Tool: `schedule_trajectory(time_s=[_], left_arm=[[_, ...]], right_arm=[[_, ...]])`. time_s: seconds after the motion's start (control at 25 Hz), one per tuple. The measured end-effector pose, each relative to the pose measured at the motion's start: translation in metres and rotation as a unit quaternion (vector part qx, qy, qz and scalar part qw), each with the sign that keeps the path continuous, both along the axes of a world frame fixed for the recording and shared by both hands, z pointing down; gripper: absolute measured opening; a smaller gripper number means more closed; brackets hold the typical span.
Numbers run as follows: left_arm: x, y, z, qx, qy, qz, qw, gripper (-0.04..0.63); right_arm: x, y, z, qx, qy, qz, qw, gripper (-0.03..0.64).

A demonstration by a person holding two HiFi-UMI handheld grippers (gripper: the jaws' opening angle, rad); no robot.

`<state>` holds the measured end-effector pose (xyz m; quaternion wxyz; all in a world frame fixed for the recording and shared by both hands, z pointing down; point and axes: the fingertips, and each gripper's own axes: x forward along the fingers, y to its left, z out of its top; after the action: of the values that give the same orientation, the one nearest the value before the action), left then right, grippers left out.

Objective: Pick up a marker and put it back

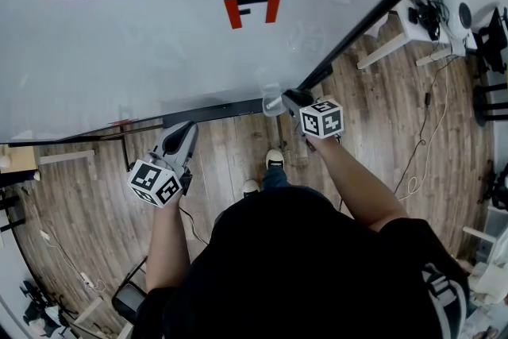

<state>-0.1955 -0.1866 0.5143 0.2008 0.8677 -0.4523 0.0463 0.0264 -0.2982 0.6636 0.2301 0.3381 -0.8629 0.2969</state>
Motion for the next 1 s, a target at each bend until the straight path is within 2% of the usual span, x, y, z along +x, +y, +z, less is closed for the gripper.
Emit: schedule_trajectory(time_s=[0.56, 1.0], left_arm=[[-0.005, 0.016, -0.01, 0.011, -0.006, 0.001, 0.9999, 0.015], [-0.006, 0.033, -0.025, 0.032, -0.007, 0.004, 0.9995, 0.015]], right_arm=[[-0.007, 0.007, -0.018, 0.027, -0.001, -0.01, 1.0, 0.064], [-0.01, 0.019, -0.058, 0.069, -0.006, -0.016, 0.997, 0.064]])
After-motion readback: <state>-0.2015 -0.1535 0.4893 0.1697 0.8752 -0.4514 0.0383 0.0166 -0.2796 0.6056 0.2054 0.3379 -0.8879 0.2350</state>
